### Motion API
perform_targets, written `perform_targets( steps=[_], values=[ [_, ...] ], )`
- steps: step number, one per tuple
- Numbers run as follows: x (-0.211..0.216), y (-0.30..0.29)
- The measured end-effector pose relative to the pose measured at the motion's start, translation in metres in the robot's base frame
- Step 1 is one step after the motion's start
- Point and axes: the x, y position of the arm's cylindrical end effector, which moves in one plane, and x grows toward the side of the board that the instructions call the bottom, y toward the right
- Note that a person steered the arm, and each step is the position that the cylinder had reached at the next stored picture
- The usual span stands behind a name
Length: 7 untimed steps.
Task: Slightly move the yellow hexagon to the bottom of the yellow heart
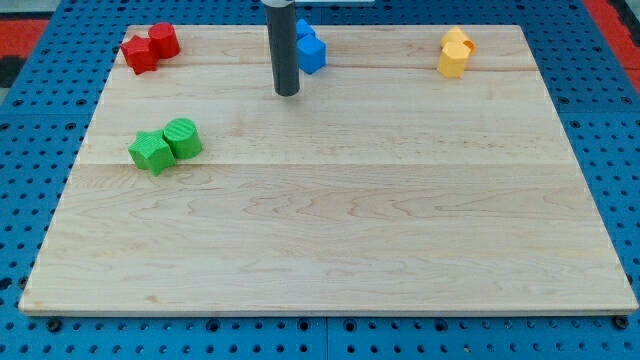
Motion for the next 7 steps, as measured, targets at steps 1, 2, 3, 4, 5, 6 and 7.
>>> perform_targets(
  steps=[1, 2, 3, 4, 5, 6, 7],
  values=[
    [0.001, 0.0],
    [-0.001, 0.0],
    [-0.001, 0.0],
    [0.01, 0.02],
    [0.01, 0.069],
    [0.01, 0.172],
    [-0.001, 0.245]
  ],
)
